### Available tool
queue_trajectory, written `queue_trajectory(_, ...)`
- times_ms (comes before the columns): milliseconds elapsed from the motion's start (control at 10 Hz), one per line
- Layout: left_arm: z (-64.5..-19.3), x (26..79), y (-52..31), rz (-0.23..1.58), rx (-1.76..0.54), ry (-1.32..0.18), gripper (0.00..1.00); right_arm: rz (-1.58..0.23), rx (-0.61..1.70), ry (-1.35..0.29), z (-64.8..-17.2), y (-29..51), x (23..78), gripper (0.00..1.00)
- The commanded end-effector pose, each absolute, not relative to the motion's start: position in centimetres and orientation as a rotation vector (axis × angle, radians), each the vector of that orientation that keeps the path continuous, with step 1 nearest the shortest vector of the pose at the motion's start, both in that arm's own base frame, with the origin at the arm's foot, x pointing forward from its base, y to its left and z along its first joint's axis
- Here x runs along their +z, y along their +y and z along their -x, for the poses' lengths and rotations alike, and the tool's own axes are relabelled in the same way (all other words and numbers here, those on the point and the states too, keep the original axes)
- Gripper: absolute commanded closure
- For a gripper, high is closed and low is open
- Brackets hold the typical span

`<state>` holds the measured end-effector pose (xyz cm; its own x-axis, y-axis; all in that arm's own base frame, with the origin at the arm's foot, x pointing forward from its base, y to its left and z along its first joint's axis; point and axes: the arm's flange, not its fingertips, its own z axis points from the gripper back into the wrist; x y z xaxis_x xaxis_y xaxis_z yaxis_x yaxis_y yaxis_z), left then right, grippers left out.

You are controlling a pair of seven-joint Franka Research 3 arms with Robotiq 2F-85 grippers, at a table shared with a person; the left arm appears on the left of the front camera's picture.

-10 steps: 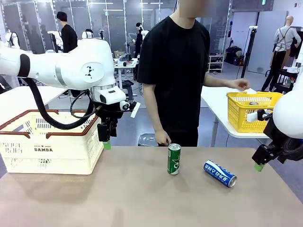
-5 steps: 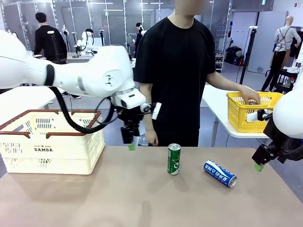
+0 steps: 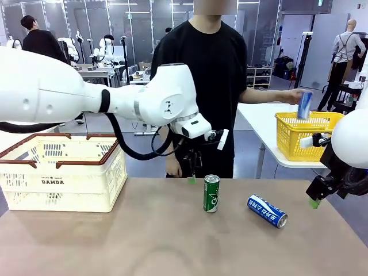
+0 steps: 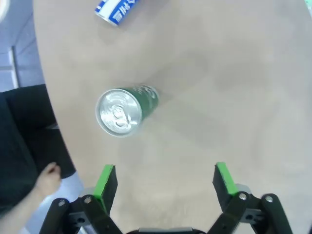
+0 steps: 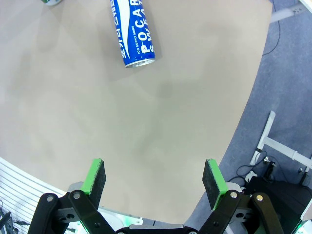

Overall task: Place the drinks into the Shopping basket.
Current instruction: Pick up one drink and place it into the Shopping basket.

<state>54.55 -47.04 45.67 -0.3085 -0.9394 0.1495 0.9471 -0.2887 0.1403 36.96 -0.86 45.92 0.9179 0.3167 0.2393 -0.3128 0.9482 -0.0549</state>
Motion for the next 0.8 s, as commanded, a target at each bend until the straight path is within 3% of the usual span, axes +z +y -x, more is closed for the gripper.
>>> queue_trajectory(0, -56.6, 45.6, -49.2, 0.028, -1.855, -0.206, 0.0, 0.016, 0.337, -0.246, -36.9, -1.0, 46.0, 0.0)
queue_trajectory(700, -59.8, 43.3, -52.4, 0.05, -1.847, -0.176, 0.0, 0.016, 0.337, -0.246, -36.9, -1.0, 46.0, 0.0)
